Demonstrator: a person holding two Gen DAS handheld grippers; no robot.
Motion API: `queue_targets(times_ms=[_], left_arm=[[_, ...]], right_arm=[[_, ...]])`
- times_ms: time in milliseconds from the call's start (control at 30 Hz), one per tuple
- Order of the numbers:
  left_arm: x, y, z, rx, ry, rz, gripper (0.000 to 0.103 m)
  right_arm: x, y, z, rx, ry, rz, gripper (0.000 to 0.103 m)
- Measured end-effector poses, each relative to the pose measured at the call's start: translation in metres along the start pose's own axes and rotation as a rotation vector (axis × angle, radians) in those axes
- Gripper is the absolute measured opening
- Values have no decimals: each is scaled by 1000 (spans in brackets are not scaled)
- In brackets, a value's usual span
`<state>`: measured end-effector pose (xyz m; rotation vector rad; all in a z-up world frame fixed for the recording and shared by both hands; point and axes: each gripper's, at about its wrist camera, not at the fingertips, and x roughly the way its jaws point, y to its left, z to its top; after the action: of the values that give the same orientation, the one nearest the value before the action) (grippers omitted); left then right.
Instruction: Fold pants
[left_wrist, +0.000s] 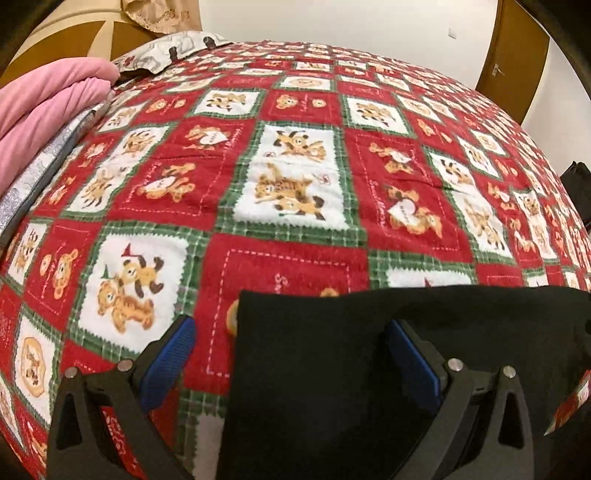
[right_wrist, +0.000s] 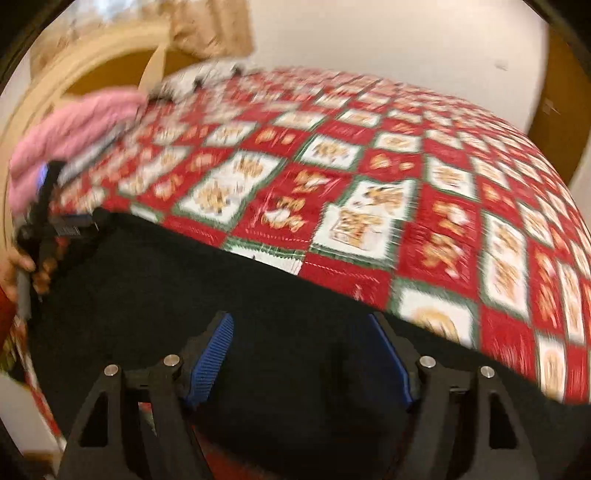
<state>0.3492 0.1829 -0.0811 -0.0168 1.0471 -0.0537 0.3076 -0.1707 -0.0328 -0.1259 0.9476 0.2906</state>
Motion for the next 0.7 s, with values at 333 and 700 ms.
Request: queue_targets(times_ms=[333, 700], left_arm=[[4, 1, 15, 20, -9, -38, 79], [-51, -29, 6, 123, -165, -32, 21]], right_arm=[[69, -17, 25, -86, 117, 107, 59], [-18, 11, 13, -34, 16, 122, 5]])
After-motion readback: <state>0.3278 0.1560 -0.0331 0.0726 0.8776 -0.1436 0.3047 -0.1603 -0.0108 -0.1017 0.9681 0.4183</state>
